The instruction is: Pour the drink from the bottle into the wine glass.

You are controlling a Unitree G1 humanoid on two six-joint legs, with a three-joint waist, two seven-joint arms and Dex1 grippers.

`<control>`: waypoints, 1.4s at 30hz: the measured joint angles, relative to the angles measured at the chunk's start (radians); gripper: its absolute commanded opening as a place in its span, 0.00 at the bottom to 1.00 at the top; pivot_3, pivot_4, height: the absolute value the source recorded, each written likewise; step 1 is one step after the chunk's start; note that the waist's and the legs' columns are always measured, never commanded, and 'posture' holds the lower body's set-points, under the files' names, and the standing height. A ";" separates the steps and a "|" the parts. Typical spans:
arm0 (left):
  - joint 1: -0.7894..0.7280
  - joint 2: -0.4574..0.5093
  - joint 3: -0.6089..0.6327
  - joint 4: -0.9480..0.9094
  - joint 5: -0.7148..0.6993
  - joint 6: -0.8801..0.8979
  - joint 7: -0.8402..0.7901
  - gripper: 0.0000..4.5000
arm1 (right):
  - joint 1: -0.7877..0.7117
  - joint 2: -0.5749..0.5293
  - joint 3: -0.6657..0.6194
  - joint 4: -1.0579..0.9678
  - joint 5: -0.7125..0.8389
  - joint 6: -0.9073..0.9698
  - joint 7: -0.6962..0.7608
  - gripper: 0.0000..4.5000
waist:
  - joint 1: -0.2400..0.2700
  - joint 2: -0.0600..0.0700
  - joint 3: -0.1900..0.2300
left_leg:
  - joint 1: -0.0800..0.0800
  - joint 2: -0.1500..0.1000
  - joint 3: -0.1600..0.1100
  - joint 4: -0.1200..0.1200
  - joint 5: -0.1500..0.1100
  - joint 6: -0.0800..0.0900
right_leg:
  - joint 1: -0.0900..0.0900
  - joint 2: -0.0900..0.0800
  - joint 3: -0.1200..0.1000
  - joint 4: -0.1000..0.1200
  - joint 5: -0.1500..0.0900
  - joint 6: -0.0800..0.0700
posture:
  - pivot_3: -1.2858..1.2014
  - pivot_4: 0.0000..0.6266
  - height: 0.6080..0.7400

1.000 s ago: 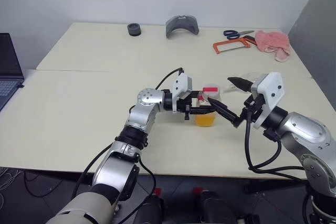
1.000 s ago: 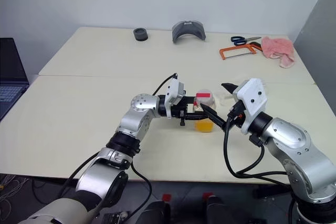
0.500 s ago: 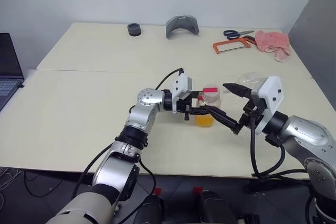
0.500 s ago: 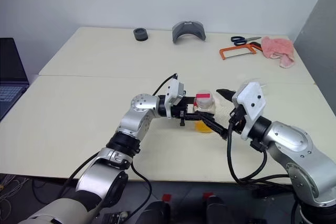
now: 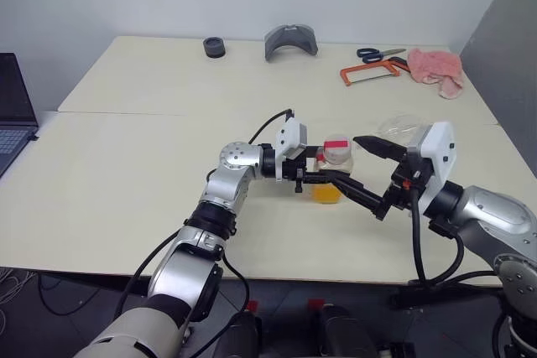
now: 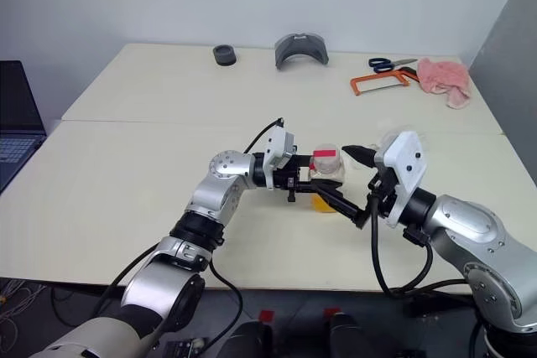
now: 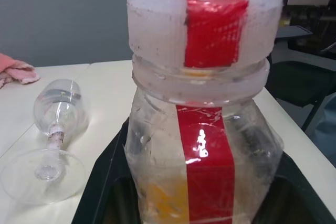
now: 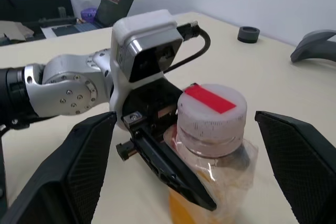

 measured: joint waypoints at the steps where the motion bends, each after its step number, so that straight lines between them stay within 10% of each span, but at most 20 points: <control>1: 0.000 0.000 0.000 -0.002 -0.002 0.000 0.000 0.40 | -0.011 0.004 -0.005 0.000 0.011 0.003 -0.008 1.00 | 0.000 0.000 0.000 | 0.000 0.000 0.000 0.000 0.000 0.000 | 0.000 0.000 0.000 0.000 0.000 0.000 | 0.52 0.24 1.00; 23: 0.008 -0.001 0.000 -0.018 -0.014 0.004 -0.009 0.40 | -0.090 0.025 0.118 0.153 -0.129 -0.070 0.012 1.00 | 0.000 0.000 0.000 | 0.000 0.000 0.000 0.000 0.000 0.000 | 0.000 0.000 0.000 0.000 0.000 0.000 | 0.52 0.24 1.00; 32: 0.009 0.001 0.000 -0.018 -0.014 0.006 -0.001 0.40 | -0.092 0.055 0.137 0.158 -0.149 -0.091 0.028 0.41 | 0.000 0.000 0.000 | 0.000 0.000 0.000 0.000 0.000 0.000 | 0.000 0.000 0.000 0.000 0.000 0.000 | 0.52 0.24 1.00; 42: 0.010 0.004 0.009 -0.043 -0.029 0.004 0.003 0.39 | -0.090 0.164 0.056 0.159 -0.036 -0.063 -0.015 0.41 | 0.000 0.000 0.000 | 0.000 0.001 -0.001 0.000 0.000 0.000 | 0.000 0.000 0.000 0.000 0.000 0.000 | 0.52 0.24 1.00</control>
